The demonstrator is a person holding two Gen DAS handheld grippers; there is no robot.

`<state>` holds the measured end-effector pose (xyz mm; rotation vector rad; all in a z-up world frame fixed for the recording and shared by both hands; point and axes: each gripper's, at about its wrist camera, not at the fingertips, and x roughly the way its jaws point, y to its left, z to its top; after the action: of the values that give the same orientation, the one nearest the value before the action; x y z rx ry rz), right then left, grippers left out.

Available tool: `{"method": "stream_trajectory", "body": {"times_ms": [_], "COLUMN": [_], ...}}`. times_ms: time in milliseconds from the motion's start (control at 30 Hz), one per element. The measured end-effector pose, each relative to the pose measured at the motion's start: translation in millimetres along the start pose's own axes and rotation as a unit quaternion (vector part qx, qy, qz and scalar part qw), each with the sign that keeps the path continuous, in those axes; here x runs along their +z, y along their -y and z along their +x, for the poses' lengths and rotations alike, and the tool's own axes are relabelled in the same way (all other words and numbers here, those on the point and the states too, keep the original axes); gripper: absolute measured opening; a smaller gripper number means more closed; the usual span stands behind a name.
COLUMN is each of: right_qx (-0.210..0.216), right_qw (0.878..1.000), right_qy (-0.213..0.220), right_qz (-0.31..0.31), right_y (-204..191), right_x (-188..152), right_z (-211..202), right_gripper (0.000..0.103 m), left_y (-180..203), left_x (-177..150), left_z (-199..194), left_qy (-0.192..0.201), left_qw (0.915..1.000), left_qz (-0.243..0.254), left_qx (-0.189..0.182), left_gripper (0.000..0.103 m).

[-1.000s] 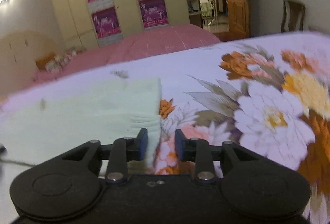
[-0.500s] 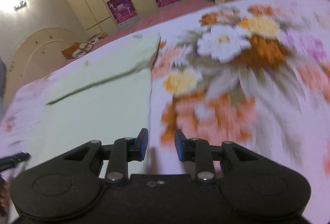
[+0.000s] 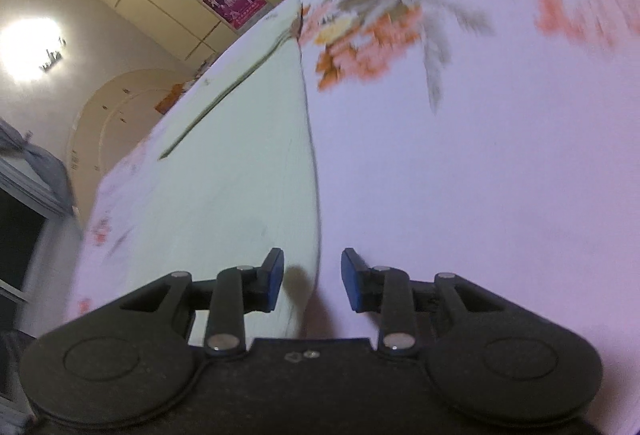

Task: Fold small clothes

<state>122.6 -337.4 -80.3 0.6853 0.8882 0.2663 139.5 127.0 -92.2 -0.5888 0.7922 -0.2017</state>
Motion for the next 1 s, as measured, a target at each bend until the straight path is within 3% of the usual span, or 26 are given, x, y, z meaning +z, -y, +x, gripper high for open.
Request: {"method": "stream_trajectory", "body": {"times_ms": [167, 367, 400, 433, 467, 633, 733, 833, 1000], "right_qx": [0.049, 0.074, 0.072, 0.060, 0.040, 0.039, 0.043, -0.005, 0.022], "right_qw": [0.998, 0.995, 0.995, 0.997, 0.999, 0.998, 0.997, 1.000, 0.999], "right_qy": [-0.005, -0.008, -0.012, -0.015, -0.015, 0.029, 0.040, -0.013, 0.029], "right_qz": [0.046, 0.073, 0.063, 0.046, 0.019, -0.036, -0.047, -0.021, -0.024], "right_y": [6, 7, 3, -2, -10, -33, -31, -15, -28], "right_x": [-16, -7, -5, -4, -3, 0, 3, 3, 13], "right_z": [2, 24, 27, 29, 31, 5, 1, 29, 16], "right_gripper": [0.032, 0.029, 0.028, 0.021, 0.008, 0.005, 0.005, 0.005, 0.005], "left_y": [-17, -16, -14, -12, -11, 0, -15, -16, -9], "left_x": [-15, -12, -10, -10, -10, -9, -12, -13, -3], "left_z": [2, 24, 26, 28, 30, 8, 28, 29, 25], "left_qy": [0.003, 0.002, 0.002, 0.003, 0.001, 0.060, 0.007, 0.014, 0.039], "left_qw": [0.9952, 0.9933, 0.9936, 0.9942, 0.9946, 0.9919, 0.9978, 0.9954, 0.9898], "left_qz": [-0.080, -0.084, -0.081, -0.076, -0.073, -0.059, -0.058, -0.084, -0.116], "left_qx": [-0.056, -0.079, -0.078, -0.075, -0.073, -0.095, -0.030, -0.043, -0.073], "left_gripper": [0.056, 0.056, 0.048, 0.028, 0.004, 0.004, 0.004, 0.004, 0.004]}}
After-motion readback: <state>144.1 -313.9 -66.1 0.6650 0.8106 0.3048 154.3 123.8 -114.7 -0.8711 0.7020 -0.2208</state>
